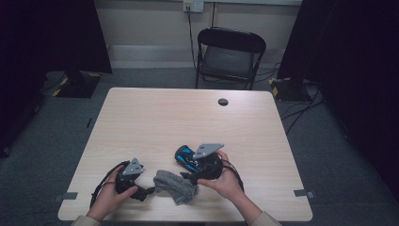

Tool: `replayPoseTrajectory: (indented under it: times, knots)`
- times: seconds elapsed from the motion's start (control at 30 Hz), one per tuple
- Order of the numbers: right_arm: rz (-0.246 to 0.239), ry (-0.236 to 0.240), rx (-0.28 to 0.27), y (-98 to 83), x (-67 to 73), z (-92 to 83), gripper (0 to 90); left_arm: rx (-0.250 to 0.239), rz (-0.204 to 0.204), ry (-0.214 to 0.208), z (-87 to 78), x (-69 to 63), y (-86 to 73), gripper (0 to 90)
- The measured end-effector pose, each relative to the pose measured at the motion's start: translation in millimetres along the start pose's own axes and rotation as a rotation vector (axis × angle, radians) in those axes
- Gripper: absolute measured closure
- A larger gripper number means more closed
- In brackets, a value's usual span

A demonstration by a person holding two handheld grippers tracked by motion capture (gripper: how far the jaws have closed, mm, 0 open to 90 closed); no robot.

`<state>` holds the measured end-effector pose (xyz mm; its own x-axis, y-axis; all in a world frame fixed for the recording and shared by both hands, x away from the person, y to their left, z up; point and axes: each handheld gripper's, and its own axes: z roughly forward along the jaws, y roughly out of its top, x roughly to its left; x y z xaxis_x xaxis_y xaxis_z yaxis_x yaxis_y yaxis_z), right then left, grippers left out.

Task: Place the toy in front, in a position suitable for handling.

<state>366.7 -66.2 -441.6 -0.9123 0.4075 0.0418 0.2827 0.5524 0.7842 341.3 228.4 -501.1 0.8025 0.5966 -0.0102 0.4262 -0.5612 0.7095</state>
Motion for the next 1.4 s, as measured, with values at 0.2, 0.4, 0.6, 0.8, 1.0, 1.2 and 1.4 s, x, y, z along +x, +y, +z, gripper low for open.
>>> replayPoseTrajectory:
  times: [0.2,0.4,0.6,0.8,1.0,1.2,1.4]
  knots:
    - [-0.02,0.084,0.016,6.5,26.6,7.8,20.3,0.0,0.0,0.0,0.0,0.0,0.0,0.0]
    - [-0.023,0.123,0.103,-3.3,42.4,33.6,32.2,0.0,0.0,0.001,0.0,0.0,0.0,0.0]
    - [0.0,0.106,0.116,-14.8,38.3,43.1,51.9,0.0,0.001,0.0,0.0,0.0,0.0,0.0]
    - [-0.034,0.087,0.117,-15.9,38.1,39.7,70.7,0.0,0.0,0.0,0.0,0.0,0.0,0.0]
    - [-0.028,0.114,0.093,-14.0,35.8,26.5,74.2,0.001,0.001,-0.002,-0.1,0.2,0.1,0.0]
    - [0.003,0.089,0.043,-11.8,22.9,-11.7,74.1,-0.018,0.001,-0.024,-2.6,3.3,6.0,21.0]
    - [0.062,0.014,0.021,-21.4,-2.6,-46.4,74.0,-0.036,0.025,-0.067,-1.0,2.7,23.6,20.3]
